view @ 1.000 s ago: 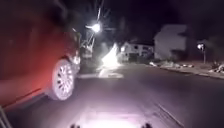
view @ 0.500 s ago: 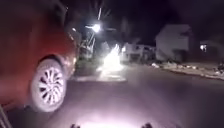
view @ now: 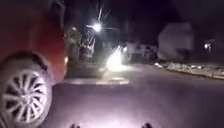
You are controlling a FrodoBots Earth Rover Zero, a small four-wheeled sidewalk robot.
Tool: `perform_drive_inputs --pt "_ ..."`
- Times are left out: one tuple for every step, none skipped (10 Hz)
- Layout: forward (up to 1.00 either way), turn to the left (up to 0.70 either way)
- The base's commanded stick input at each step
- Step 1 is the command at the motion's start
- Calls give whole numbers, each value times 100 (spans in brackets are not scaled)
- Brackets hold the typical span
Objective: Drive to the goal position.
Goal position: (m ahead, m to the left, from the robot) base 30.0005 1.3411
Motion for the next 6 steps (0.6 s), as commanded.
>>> perform_drive_inputs --pt "85 0" --pt "85 0" --pt "85 0" --pt "85 0" --pt "85 0" --pt "85 0"
